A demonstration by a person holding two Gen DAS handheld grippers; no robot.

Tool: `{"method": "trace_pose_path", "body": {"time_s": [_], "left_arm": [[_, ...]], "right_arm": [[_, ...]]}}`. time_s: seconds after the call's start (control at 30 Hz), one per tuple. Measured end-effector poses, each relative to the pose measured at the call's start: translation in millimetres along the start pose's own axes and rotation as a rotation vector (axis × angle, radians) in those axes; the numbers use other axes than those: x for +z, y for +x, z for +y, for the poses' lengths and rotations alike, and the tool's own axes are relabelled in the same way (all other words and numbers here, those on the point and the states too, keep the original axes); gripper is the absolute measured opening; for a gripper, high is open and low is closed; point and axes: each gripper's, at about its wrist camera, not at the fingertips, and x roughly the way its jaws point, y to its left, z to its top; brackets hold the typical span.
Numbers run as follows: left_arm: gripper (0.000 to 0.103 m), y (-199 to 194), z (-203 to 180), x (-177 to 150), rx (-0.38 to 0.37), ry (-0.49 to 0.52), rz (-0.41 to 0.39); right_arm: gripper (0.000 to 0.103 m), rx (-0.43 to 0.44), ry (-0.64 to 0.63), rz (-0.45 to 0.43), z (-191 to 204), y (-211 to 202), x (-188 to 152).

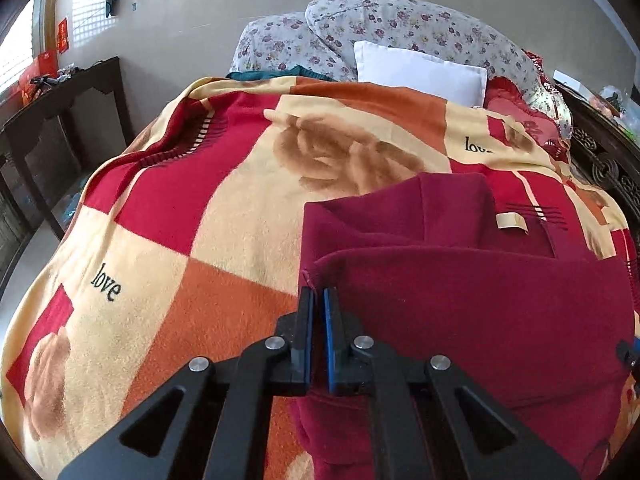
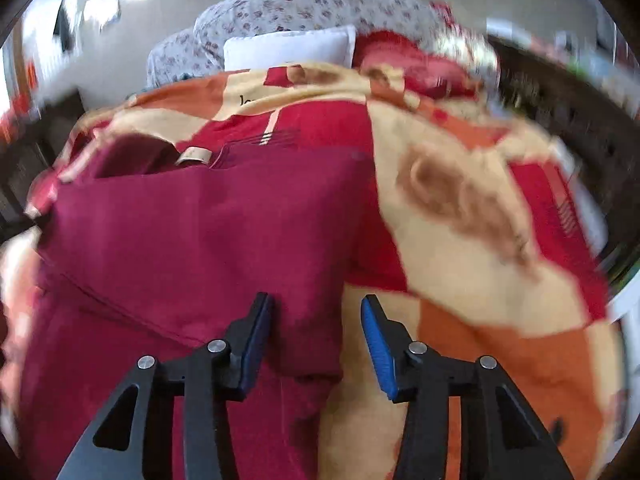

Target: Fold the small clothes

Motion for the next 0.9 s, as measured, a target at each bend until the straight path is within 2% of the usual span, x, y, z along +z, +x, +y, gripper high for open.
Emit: {"method": "trace_pose_path", "body": {"time_s": [0.03, 0.1, 0.17, 0.23, 0.3, 0.37, 0.43, 0.6, 0.7, 0.8, 0.9], "left_arm": [[0.006, -1, -1, 0, 0.001, 0.001, 0.001], [0.007, -6, 0, 1, -0.004, -0.007, -0.005], [0.015, -12, -1, 0, -0.004, -0.008, -0.011], [0.046, -20, -1, -2, -0.003, -0.013, -0.025], [0.056, -28, -3, -4, 0.004, -0.011, -0.054], [0.058, -36, -8, -6, 0.027, 0.005, -0.085], [0.073, -43, -12, -9, 0.037, 0.006, -0.112], [0.076, -30, -24, -10, 0.066, 0.059, -0.115], [0.076, -12, -24, -9, 0.065, 0.048, -0.086], [0.076, 7, -24, -7, 0.073, 0.041, -0.054], [0.079, 17, -24, -5, 0.067, 0.037, -0.039]], "right_arm": [[0.050, 0.021, 0.025, -0.003, -5, -6, -1], [0.050, 0.004, 0.020, -0.037, -5, -21, -1], [0.050, -0.013, 0.004, -0.072, 1, -32, 1], [0.050, 0.012, -0.002, -0.114, 9, -42, 8], [0.050, 0.030, -0.011, -0.140, 19, -45, 15], [0.050, 0.051, -0.039, -0.153, 30, -42, 22], [0.045, 0.077, -0.057, -0.135, 38, -32, 29], [0.043, 0.037, -0.042, -0.094, 33, -7, 32], [0.042, 0.002, 0.000, -0.067, 18, 11, 40], [0.042, 0.017, 0.040, -0.028, 8, 28, 46], [0.042, 0.003, 0.026, -0.013, 8, 35, 49]]}}
